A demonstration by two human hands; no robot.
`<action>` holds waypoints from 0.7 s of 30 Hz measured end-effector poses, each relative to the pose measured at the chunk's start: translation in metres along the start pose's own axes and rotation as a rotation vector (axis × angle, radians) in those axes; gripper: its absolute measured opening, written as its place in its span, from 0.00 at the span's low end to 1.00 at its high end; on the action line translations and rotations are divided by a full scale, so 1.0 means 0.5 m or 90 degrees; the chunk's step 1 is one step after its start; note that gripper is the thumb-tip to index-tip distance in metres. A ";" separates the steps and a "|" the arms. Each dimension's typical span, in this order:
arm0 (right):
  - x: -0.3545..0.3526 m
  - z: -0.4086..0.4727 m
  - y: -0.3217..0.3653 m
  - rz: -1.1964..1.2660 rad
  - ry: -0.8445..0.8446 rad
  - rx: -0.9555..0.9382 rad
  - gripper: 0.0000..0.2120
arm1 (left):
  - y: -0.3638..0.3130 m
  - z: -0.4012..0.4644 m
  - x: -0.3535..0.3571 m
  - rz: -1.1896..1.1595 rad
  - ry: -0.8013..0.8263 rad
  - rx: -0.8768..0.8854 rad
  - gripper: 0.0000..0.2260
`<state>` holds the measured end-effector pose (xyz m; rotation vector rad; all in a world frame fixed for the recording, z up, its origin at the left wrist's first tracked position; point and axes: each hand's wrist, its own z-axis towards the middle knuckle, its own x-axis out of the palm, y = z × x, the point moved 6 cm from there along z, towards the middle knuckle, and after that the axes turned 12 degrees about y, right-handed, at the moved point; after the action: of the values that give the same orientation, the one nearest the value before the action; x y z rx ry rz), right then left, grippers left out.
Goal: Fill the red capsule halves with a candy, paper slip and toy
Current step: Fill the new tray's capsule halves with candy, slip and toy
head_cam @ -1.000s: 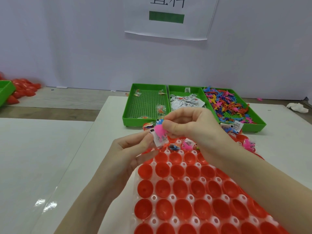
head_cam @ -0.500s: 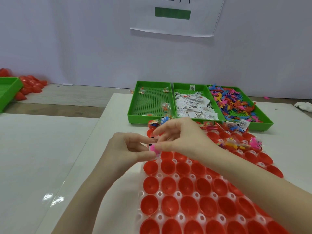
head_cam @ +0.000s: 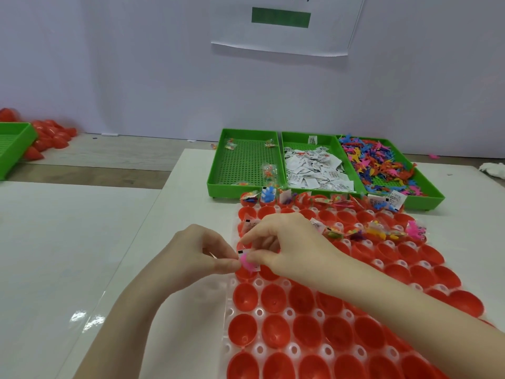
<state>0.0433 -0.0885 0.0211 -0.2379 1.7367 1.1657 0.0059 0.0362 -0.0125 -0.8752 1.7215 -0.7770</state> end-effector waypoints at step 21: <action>0.004 -0.001 0.038 -0.171 0.074 -0.037 0.11 | -0.010 -0.002 -0.003 0.068 0.010 0.040 0.09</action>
<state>0.0301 -0.0783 0.0307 -0.5662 1.7102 1.0218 0.0064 0.0350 -0.0074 -0.7295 1.7340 -0.7642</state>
